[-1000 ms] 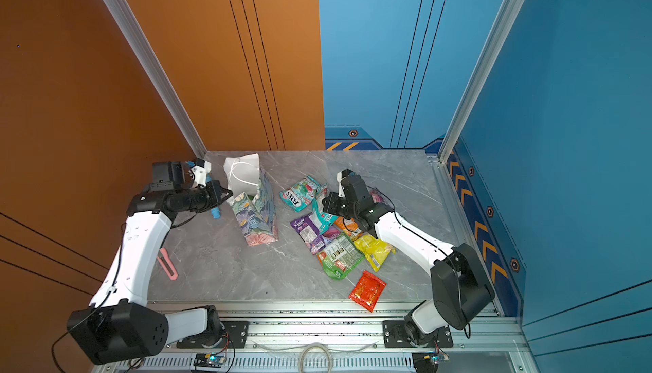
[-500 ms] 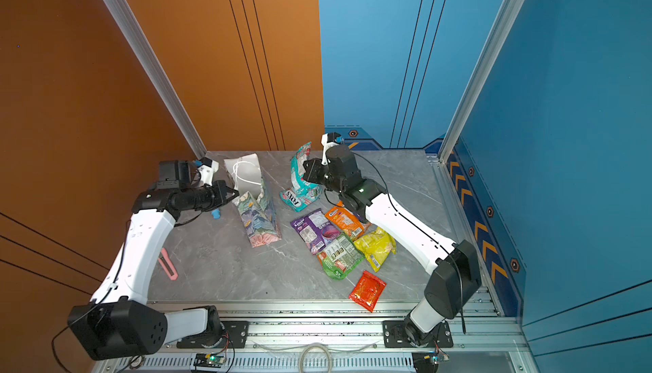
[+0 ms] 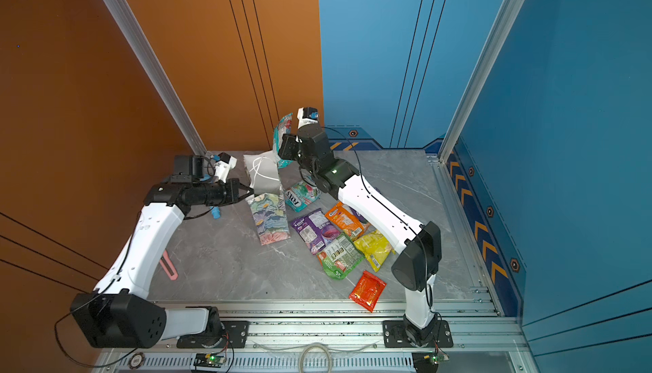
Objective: Place the snacks into the paper bag
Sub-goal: 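Hold the teal candy bag above the paper bag opening with the right gripper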
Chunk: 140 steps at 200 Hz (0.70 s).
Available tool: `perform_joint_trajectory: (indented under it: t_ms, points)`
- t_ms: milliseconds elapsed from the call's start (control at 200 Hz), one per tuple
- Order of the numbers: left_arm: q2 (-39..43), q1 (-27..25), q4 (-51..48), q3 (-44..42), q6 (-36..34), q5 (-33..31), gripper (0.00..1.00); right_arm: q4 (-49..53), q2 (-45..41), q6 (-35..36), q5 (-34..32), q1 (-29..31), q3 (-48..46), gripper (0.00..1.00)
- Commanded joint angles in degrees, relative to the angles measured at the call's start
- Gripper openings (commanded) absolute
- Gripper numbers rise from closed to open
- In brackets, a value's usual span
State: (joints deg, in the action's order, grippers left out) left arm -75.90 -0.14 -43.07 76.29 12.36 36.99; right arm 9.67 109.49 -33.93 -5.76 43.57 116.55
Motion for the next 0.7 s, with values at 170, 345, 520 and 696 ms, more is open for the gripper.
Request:
perform_joint_trajectory:
  t_ms: [170, 345, 520, 696]
  points:
    - [0.47, -0.28, 0.22, 0.36, -2.43, 2.12, 0.0, 0.77, 6.41, 6.82, -6.06, 1.32, 13.66, 0.0]
    - [0.47, -0.13, 0.19, -0.09, -2.43, 1.8, 0.0, 0.17, 10.55, 7.39, -4.8, 2.02, 18.3, 0.0]
    - [0.56, 0.03, 0.12, -0.44, -2.43, 1.1, 0.0, 1.79, 13.43, 7.39, -3.35, 3.16, 22.0, 0.0]
    - [1.18, 0.82, 0.17, -0.81, -1.57, -2.27, 0.0, 5.44, 12.83, 8.42, -5.77, 4.46, 21.96, 0.0]
